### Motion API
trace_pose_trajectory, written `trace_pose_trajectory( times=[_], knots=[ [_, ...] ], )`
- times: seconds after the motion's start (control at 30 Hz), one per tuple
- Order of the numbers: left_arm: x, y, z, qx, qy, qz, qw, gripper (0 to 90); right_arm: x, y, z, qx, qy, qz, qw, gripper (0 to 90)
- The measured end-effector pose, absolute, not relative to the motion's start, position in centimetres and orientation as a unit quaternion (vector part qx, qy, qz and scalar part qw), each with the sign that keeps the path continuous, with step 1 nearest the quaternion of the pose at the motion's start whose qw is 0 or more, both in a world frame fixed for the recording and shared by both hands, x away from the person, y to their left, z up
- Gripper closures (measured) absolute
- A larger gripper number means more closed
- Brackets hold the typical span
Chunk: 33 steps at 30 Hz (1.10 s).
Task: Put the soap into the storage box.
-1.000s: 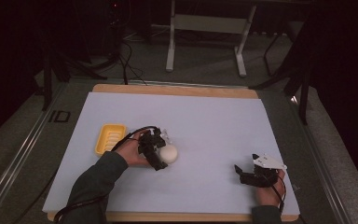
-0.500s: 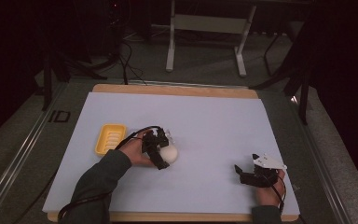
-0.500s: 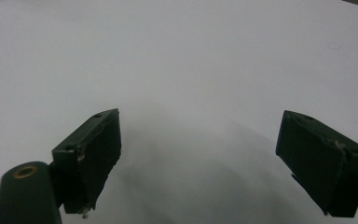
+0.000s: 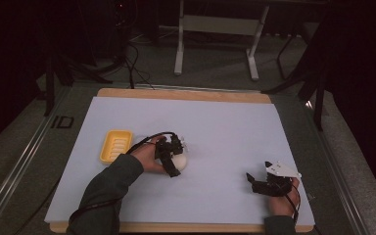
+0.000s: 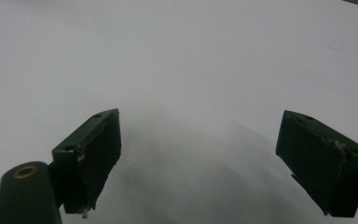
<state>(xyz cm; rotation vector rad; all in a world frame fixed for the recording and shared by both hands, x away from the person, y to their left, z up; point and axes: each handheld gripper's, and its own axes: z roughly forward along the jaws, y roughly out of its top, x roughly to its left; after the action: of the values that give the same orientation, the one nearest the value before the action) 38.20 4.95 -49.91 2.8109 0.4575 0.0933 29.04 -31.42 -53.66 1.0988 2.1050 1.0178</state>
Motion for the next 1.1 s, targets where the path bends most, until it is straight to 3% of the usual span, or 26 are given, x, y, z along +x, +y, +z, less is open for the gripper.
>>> trace_pose_trajectory(
  times=[0.23, 1.1],
  knots=[
    [38.5, 4.6, -50.0, 0.977, 0.157, 0.029, 0.142, 12.4, 29.0, -31.4, -53.7, 0.408, 0.784, 0.379, 0.275, 14.0],
    [39.7, 3.3, -50.6, 0.986, 0.142, 0.013, 0.088, 17.5, 29.0, -31.4, -53.7, 0.407, 0.785, 0.378, 0.275, 14.0]
  ],
)
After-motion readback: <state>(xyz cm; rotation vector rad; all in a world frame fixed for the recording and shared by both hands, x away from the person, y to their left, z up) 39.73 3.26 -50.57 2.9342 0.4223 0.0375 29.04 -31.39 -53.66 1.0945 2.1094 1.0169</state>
